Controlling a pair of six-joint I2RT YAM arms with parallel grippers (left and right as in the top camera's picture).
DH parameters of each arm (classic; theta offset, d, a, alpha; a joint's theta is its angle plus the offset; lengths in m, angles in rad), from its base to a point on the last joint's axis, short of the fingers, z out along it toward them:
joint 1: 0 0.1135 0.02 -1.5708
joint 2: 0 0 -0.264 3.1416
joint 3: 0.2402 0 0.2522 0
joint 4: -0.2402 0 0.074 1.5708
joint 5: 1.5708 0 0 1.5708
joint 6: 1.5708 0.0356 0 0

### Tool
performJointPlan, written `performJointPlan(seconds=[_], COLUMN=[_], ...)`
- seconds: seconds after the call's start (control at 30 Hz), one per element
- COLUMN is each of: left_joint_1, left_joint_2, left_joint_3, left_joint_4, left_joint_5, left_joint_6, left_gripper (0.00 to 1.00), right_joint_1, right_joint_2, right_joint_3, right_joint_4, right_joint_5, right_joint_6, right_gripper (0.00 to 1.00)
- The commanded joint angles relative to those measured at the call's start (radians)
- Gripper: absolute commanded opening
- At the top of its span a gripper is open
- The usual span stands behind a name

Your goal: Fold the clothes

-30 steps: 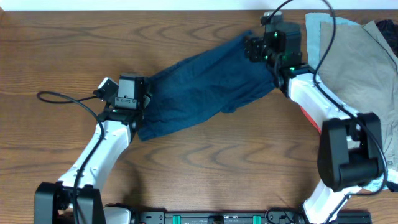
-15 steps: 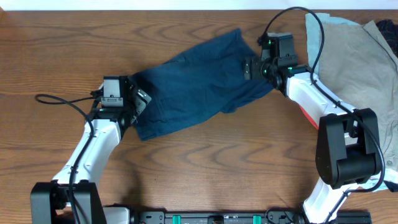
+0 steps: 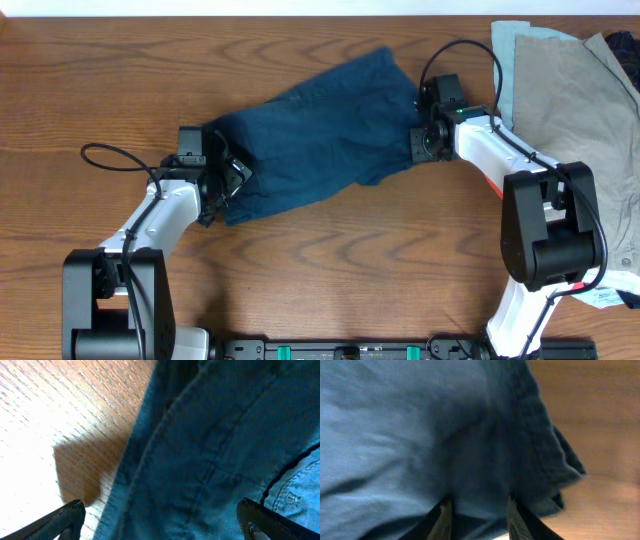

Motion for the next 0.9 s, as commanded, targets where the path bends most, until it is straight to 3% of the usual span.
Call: performJointPlan(seconds=[0.0,0.17,0.33,0.63,0.7,0.8,0.87], left_joint_1=[0.003,0.003,0.003,0.002,0.002,0.002,0.003], left_joint_2=[0.004,0.004,0.006,0.102,0.138,0.170,0.175], left_joint_3=[0.000,0.000,0.000,0.000,0.000,0.000,0.000], left_joint_4=[-0.004,-0.003,0.005,0.085,0.137,0.163,0.150], left_joint_5=[0.008,0.004,0.004,0.089,0.175,0.244,0.243], left_joint_6=[0.010,0.010,0.010,0.037,0.079,0.125,0.166], left_gripper=[0.98,0.98,0.98,0.99,0.87,0.60,0.29], right_joint_1=[-0.015,-0.034,-0.040,-0.031,-0.031,-0.031,-0.031], right_joint_2=[0.003,0.003,0.002,-0.006,-0.021,-0.059,-0.095], right_joint_3=[0.006,0.006,0.006,0.009,0.010,0.013,0.021], right_joint_4=[-0.043,-0.079,-0.080,-0.086,-0.089,-0.089,-0.085], right_joint_5=[0.137,0.179,0.179,0.179,0.179,0.179,0.175], right_joint_6=[0.006,0.037,0.037,0.037,0.037,0.037,0.037], right_gripper=[0.38,0.42,0.55,0.57,0.57,0.58,0.59])
